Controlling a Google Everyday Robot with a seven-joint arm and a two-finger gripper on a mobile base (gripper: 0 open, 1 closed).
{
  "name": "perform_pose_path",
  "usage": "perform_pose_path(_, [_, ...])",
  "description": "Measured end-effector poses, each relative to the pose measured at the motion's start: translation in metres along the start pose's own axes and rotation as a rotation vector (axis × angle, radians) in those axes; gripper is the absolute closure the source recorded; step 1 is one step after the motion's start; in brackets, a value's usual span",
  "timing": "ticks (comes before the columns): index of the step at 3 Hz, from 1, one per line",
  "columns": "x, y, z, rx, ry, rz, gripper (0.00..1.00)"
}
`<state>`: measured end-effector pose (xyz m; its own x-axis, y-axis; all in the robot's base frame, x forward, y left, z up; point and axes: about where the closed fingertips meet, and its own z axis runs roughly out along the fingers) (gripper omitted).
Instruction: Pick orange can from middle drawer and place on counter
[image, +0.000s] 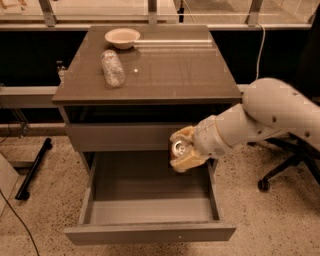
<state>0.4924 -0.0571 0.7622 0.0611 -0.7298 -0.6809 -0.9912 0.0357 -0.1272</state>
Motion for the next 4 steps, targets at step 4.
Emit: perform_pose_path(4, [-0.086,-0.033,-0.14,0.144,-0.018,-0.159,1.0])
